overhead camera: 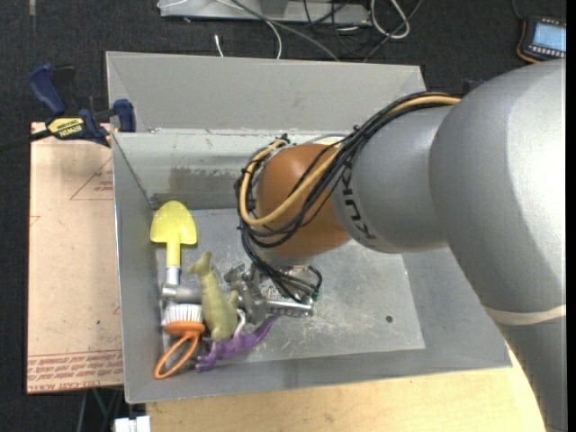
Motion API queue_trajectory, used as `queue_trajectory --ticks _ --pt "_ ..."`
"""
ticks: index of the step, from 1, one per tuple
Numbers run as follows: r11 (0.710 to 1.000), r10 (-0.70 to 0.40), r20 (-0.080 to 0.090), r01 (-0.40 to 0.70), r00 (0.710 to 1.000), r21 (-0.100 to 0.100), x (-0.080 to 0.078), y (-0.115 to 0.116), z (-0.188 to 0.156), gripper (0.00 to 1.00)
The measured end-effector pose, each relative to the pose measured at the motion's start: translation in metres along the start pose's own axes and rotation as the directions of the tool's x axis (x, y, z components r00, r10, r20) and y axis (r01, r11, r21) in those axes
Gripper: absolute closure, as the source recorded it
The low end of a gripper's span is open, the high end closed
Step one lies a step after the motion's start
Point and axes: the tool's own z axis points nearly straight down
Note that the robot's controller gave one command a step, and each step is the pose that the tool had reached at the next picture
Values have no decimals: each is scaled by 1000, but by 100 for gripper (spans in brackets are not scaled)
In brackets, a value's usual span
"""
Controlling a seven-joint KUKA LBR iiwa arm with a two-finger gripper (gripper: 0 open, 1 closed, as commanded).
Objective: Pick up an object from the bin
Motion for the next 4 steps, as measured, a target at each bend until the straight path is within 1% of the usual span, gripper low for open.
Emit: queue_trajectory --ticks 1,2,3,4 --pt "1000 20 5 -20 1000 0 0 -4 -105 100" --pt "1000 8 -9 -8 1000 -2 6 1 -45 100" --pt "1000 23 -8 -23 1000 -3 -3 0 -64 100" --pt "961 -277 -7 277 961 -6 -37 4 -73 100"
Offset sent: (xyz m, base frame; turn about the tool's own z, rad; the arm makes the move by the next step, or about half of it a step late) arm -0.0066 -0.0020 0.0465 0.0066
